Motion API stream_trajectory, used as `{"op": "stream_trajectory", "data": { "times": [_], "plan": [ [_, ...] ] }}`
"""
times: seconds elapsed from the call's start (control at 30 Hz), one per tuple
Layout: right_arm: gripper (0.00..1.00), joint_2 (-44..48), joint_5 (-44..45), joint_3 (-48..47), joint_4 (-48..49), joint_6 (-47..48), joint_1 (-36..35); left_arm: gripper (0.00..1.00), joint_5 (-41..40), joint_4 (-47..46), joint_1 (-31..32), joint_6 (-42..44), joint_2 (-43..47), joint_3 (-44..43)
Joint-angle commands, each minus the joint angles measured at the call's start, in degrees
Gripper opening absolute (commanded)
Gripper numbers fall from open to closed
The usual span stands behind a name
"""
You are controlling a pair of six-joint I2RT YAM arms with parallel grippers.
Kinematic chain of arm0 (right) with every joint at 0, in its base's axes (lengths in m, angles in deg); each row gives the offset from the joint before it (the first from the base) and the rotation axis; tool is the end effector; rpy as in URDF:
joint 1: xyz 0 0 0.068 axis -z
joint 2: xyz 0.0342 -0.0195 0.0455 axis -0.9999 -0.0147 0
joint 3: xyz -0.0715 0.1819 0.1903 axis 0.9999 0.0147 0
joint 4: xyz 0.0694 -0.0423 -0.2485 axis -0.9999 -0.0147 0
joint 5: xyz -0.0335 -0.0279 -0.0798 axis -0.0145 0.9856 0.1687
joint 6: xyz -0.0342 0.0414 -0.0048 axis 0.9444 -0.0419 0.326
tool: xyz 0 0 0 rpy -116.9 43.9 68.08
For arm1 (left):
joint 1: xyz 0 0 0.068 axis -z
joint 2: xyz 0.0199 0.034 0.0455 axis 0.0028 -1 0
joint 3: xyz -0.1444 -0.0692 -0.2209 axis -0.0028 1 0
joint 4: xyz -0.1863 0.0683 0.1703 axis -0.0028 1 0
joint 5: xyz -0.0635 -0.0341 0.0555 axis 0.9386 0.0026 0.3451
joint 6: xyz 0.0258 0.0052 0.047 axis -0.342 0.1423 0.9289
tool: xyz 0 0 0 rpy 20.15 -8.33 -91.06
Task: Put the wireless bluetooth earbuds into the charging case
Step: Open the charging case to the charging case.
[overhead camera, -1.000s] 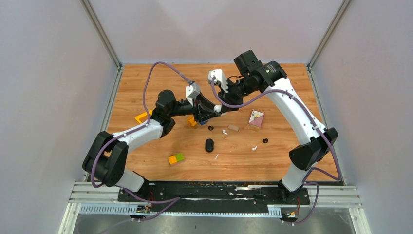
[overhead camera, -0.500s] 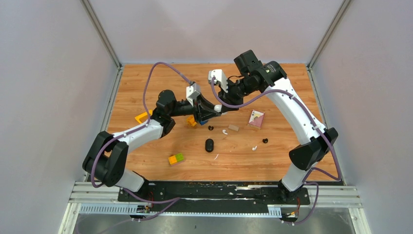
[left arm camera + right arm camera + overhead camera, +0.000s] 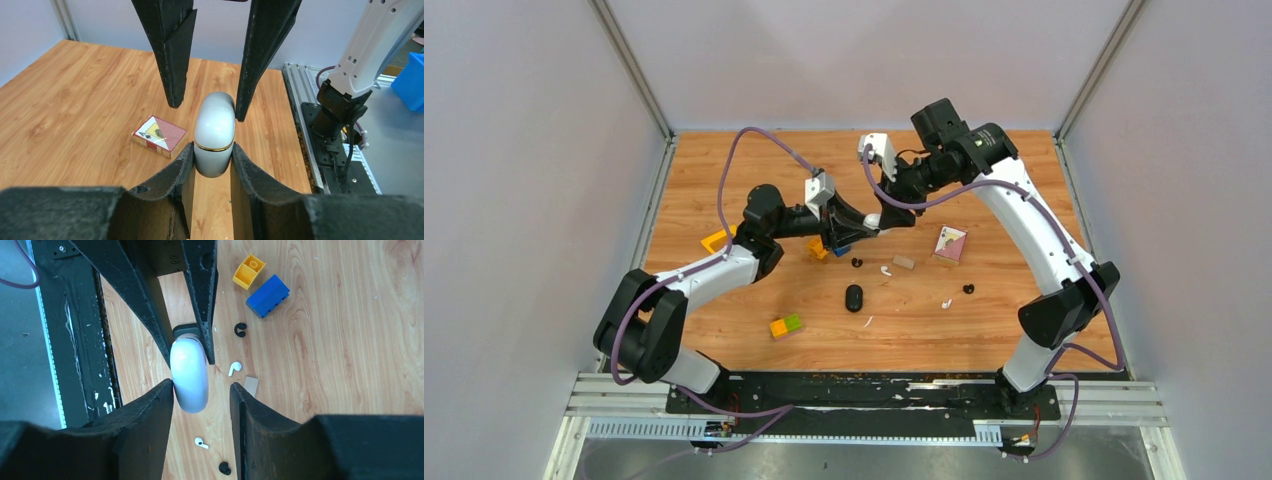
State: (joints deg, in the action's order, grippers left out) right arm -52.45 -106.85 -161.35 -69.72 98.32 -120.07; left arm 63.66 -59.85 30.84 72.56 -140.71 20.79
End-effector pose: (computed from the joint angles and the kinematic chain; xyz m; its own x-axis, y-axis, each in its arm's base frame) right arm 0.2732 0.1880 0.4065 -0.1306 -0.6938 -0.7082 -0.9907 0.1184 0.0667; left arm 0.2566 -0.1862 0.2877 -0.1451 -0.0927 -0.9851 0.9874 0.0495 -0.1501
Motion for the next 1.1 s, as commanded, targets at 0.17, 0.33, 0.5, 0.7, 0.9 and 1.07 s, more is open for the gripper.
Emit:
{"op": "stream_trajectory", "data": {
  "times": [0.17,0.33,0.5,0.7,0.9,1.07],
  "plan": [
    [0.45,-0.1,-2.2,-3.0,3.4,-4.4,2.4,0.0,2.0,-3.0,0.2,1.9,1.2,-0.1],
    [0.45,-0.2,-2.5,-4.0,4.1,-5.5,2.7,0.0,2.0,-3.1,0.2,1.4,1.2,-0.1],
    [0.45,0.0,-2.3,-4.5,4.8,-6.0,2.8,0.0,1.4,-3.5,0.2,0.7,1.3,0.2],
    [0.45,0.1,-2.7,-8.7,4.4,-7.8,3.0,0.0,-0.1,-5.2,0.0,-1.5,1.5,1.1],
    [0.45,4.1,-7.2,-9.1,4.2,-13.6,12.4,0.0,-1.7,-7.6,-1.6,-8.2,2.3,-0.8],
    [0.44,9.9,-12.7,4.5,6.0,-12.7,26.9,0.0,-1.3,-6.7,-4.1,-14.3,3.2,-4.9]
  ]
}}
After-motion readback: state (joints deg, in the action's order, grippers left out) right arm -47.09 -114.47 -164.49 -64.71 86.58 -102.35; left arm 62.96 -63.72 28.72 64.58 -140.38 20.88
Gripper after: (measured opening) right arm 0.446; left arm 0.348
